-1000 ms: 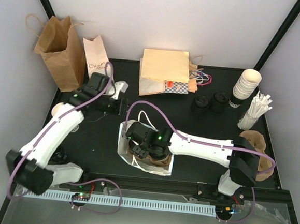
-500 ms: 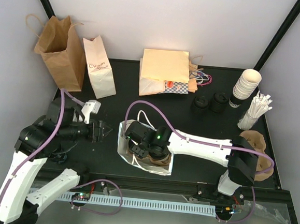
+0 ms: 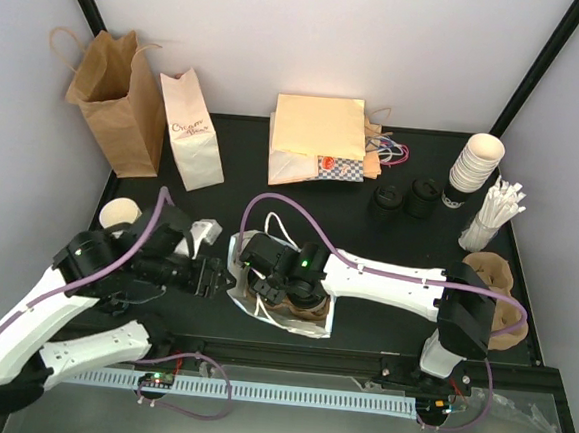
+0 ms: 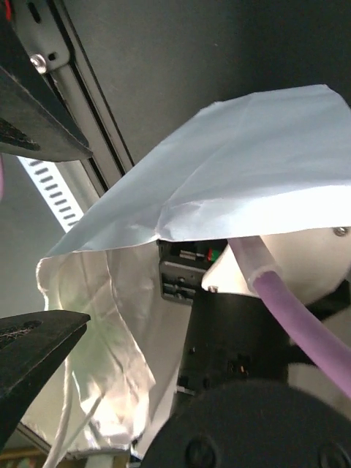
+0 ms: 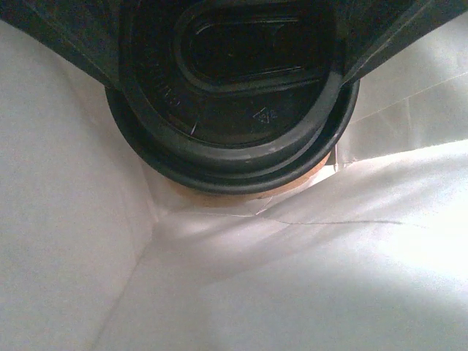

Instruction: Pack the takeout coffee

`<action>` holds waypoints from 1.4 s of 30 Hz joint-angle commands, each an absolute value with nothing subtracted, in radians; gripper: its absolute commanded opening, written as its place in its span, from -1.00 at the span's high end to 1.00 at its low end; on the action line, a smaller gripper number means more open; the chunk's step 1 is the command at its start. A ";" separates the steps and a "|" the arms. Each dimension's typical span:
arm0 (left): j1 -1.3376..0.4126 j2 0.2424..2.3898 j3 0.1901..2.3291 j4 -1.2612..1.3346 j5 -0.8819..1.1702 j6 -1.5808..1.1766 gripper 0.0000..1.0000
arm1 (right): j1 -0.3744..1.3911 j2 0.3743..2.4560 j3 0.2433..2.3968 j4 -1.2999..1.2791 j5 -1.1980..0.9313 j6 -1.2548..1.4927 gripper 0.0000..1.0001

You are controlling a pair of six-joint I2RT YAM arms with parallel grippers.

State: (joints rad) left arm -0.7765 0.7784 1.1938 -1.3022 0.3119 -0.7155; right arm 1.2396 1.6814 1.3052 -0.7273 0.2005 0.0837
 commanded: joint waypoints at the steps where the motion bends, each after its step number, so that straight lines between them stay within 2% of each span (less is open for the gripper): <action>1: -0.878 0.847 1.254 -1.382 0.122 -0.843 -0.17 | 1.223 1.747 1.261 -0.851 0.250 0.046 0.14; 6: -0.928 0.905 1.260 -1.377 0.087 -0.865 -0.09 | 1.224 1.738 1.255 -0.852 0.273 0.038 0.14; 10: -0.964 0.955 1.312 -1.411 0.037 -0.882 0.19 | 1.224 1.735 1.252 -0.864 0.302 0.038 0.10; 13: -0.983 0.997 1.358 -1.464 -0.002 -0.892 0.33 | 1.223 1.733 1.253 -0.868 0.313 0.045 0.08; 20: -1.005 1.034 1.409 -1.474 -0.021 -0.902 0.95 | 1.224 1.688 1.261 -0.864 0.317 0.055 -0.02; 23: -1.004 1.039 1.429 -1.469 -0.028 -0.891 0.97 | 1.224 1.657 1.270 -0.871 0.325 0.055 -0.17; 32: -1.002 1.045 1.432 -1.442 -0.040 -0.874 0.97 | 1.224 1.599 1.295 -0.886 0.325 0.049 -0.97; 42: -0.982 1.053 1.440 -1.431 -0.079 -0.838 0.97 | 1.231 1.511 1.350 -0.905 0.262 0.028 -1.00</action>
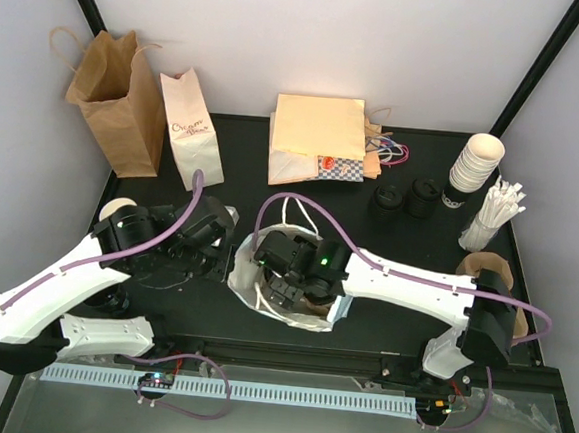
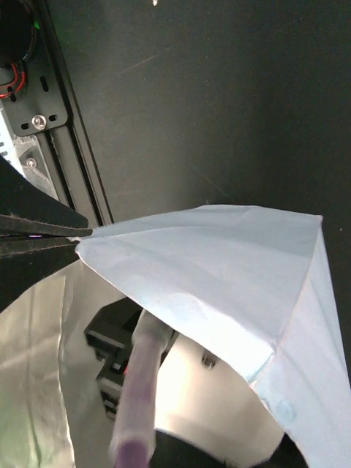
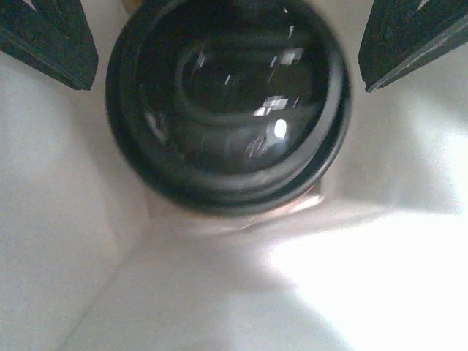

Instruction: Pack the takeout coffee

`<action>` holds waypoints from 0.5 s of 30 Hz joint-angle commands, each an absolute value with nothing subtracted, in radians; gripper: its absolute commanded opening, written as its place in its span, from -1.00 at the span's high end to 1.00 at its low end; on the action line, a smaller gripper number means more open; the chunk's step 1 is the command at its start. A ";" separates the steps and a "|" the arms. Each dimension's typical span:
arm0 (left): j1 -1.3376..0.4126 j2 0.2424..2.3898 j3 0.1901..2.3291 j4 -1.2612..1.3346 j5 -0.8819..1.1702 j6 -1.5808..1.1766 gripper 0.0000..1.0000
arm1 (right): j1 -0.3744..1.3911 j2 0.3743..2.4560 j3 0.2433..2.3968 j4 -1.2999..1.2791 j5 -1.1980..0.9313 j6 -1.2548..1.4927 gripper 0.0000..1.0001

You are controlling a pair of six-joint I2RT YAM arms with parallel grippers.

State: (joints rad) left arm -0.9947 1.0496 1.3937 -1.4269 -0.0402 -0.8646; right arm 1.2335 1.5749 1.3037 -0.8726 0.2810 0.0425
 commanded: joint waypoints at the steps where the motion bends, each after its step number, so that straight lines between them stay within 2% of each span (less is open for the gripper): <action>1: -0.980 1.058 1.440 -1.433 -0.081 -0.833 0.97 | 1.231 1.502 1.357 -0.909 0.257 0.028 -1.00; 15: -0.938 1.091 1.479 -1.443 -0.104 -0.768 0.97 | 1.232 1.393 1.490 -0.989 0.184 0.051 -1.00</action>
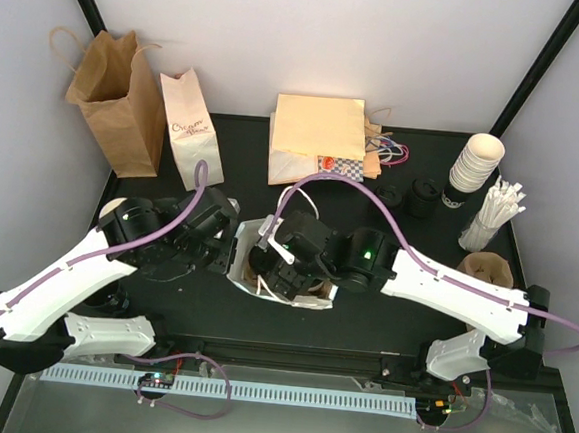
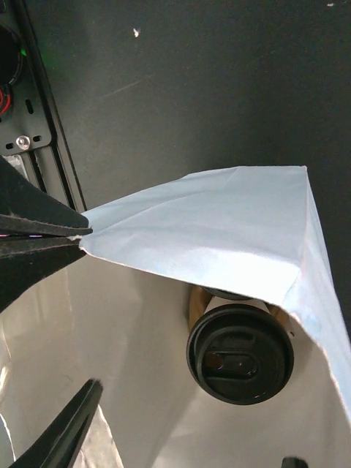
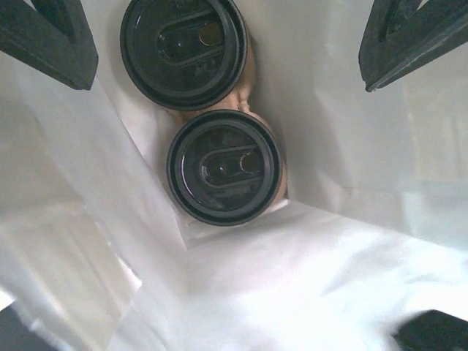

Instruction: Pack the takeout coffee

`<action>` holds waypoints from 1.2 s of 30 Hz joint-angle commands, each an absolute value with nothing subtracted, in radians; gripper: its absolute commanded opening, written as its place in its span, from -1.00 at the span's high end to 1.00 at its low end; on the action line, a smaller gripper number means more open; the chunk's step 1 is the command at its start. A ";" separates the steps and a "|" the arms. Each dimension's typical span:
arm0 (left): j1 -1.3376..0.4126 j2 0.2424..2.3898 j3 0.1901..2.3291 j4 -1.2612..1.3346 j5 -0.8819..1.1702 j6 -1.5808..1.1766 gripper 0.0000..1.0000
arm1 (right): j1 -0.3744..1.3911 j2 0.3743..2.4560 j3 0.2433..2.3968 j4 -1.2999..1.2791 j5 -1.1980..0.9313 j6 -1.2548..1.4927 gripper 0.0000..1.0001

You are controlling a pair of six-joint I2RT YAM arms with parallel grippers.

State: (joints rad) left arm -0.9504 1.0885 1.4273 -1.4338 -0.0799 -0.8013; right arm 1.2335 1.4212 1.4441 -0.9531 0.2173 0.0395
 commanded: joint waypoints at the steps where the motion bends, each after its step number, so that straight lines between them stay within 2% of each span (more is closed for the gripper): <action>1: -0.935 1.091 1.478 -1.441 -0.104 -0.765 0.97 | 1.233 1.386 1.501 -0.994 0.176 0.054 -1.00; 18: -0.919 1.085 1.465 -1.410 -0.181 -0.672 0.97 | 1.231 1.222 1.660 -0.965 0.056 0.131 -0.93; 23: -0.914 1.071 1.464 -1.379 -0.198 -0.620 0.97 | 1.230 1.187 1.689 -0.991 0.127 0.158 -0.89; 36: -0.914 0.869 1.207 -1.173 -0.231 -0.523 0.97 | 1.230 1.050 1.420 -0.936 0.393 0.230 -0.86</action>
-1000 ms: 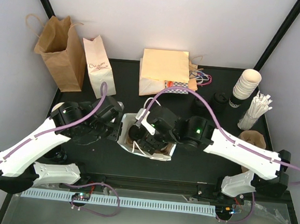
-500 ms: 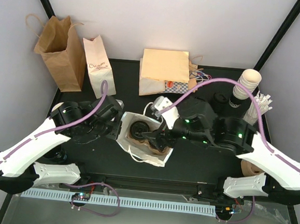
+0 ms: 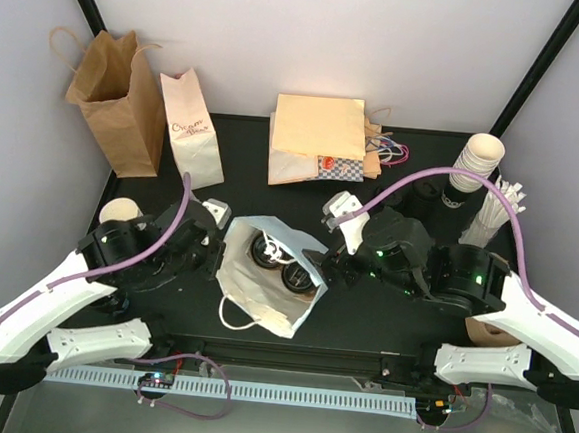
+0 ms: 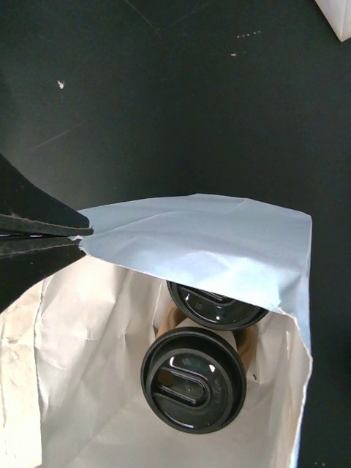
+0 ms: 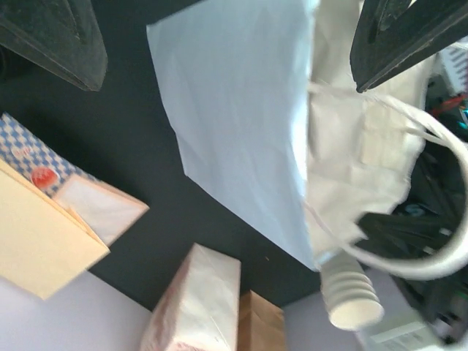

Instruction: Pack the takeout coffee

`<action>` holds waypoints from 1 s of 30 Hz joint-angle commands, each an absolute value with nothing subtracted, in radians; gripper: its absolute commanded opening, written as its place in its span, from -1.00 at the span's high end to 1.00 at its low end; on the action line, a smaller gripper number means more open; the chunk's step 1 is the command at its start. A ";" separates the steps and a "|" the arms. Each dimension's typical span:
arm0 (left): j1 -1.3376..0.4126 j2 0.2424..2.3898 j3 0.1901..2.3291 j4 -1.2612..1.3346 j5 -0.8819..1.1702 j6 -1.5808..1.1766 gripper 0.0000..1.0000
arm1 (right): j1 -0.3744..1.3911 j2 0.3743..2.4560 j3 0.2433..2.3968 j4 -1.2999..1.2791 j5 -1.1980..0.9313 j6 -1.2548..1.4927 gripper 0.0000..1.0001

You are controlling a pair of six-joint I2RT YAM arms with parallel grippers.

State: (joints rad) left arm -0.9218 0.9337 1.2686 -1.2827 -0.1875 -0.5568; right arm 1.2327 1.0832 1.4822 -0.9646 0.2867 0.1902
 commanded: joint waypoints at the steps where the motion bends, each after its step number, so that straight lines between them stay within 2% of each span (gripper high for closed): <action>1: -0.914 0.853 1.190 -1.161 -0.233 -0.524 0.97 | 1.228 1.045 1.401 -0.936 0.407 0.238 -0.86; 8: -0.871 0.876 1.219 -1.202 -0.211 -0.575 0.97 | 1.174 1.070 1.320 -0.967 0.436 0.311 -0.86; 18: -0.576 1.092 1.450 -1.260 0.048 -0.421 0.97 | 0.923 1.061 1.179 -0.892 0.263 0.380 -0.86; 24: -0.438 1.272 1.594 -1.301 0.138 -0.340 0.97 | 0.912 1.083 1.109 -0.862 0.252 0.402 -0.87; 30: -0.374 1.426 1.672 -1.352 0.213 -0.310 0.97 | 0.911 1.103 1.027 -0.808 0.210 0.408 -0.87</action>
